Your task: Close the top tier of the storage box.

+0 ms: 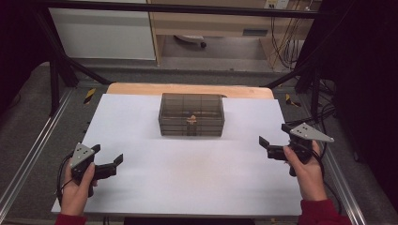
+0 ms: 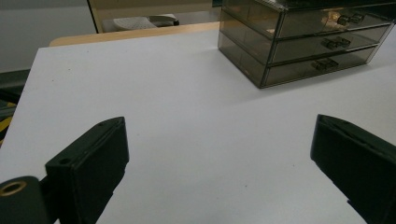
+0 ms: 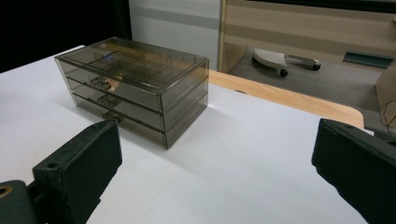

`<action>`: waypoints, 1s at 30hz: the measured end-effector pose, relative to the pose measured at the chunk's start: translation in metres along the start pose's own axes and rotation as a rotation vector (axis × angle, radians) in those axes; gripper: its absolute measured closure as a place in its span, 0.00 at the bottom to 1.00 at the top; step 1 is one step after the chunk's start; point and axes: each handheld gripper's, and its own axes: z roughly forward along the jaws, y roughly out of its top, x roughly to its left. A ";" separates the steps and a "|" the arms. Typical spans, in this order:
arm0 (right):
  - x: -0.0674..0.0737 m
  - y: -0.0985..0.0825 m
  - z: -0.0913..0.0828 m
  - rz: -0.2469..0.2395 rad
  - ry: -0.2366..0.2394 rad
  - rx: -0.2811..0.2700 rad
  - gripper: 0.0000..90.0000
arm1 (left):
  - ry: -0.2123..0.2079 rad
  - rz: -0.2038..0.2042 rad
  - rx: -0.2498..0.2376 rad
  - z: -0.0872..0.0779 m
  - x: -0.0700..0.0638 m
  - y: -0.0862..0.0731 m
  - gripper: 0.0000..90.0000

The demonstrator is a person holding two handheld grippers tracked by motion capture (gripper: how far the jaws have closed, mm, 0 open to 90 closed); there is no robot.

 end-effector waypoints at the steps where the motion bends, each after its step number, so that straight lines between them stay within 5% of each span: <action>1: 0.001 -0.001 0.000 -0.005 -0.001 -0.001 0.02 | 0.001 0.000 0.001 0.000 0.000 0.000 0.05; 30: 0.012 -0.064 -0.004 0.034 0.000 0.045 0.03 | -0.005 -0.012 0.006 -0.001 0.000 0.000 0.05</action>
